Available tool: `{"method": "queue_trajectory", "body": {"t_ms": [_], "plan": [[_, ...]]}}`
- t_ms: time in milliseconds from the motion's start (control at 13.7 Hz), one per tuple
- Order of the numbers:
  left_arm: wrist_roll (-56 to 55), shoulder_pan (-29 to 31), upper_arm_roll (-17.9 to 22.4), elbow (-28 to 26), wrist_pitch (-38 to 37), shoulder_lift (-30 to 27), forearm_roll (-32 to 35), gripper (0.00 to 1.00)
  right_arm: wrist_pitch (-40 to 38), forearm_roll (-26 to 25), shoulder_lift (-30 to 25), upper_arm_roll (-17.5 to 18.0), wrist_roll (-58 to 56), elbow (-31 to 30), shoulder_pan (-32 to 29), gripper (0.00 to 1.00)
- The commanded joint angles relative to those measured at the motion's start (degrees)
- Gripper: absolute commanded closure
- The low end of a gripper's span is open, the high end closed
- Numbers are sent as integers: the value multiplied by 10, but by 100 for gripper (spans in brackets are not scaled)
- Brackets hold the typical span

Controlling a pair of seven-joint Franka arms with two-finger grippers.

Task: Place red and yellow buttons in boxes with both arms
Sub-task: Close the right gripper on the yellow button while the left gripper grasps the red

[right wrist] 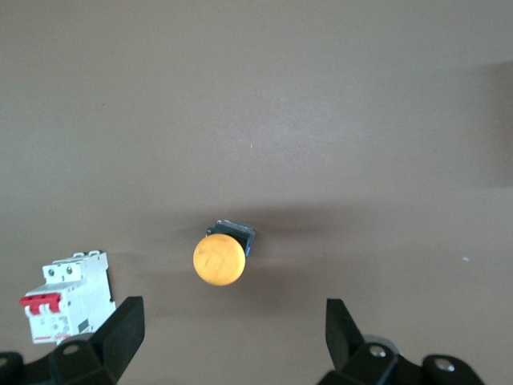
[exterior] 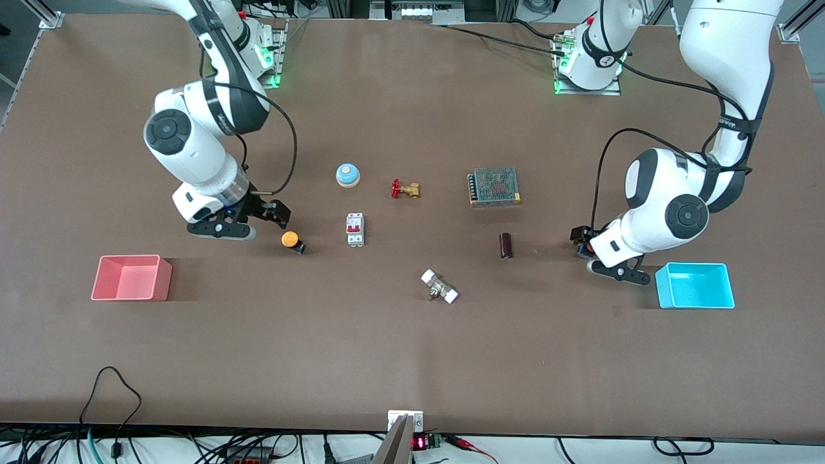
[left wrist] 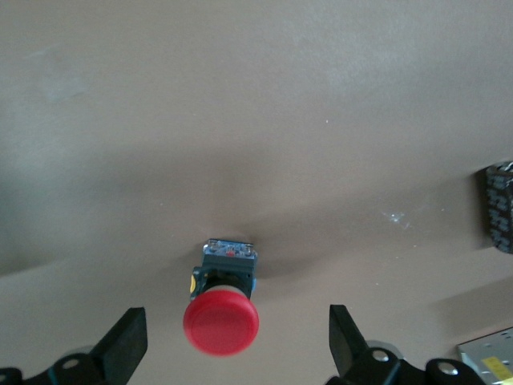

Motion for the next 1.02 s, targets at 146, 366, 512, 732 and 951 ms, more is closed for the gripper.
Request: {"method": "queue_trajectory", "body": {"t_ms": [146,366,512,732,951], "plan": [[57,2,-1,-21,24,11,0,0,54,5,46,-5,13,4,7,0],[62,8,-1,-21,27,20,1,0,54,-1,66,-5,62,13,9,0],[79,16,-1,-20,39,27,1,0,54,0,72,-5,75,21,13,0],[84,19,-1,-19,45,30,0,5,53,-4,96,-5,99,42,31,0],[84,19,-2,-19,45,31,-4,13,65,-21,111,-5,100,49,31,0]]}}
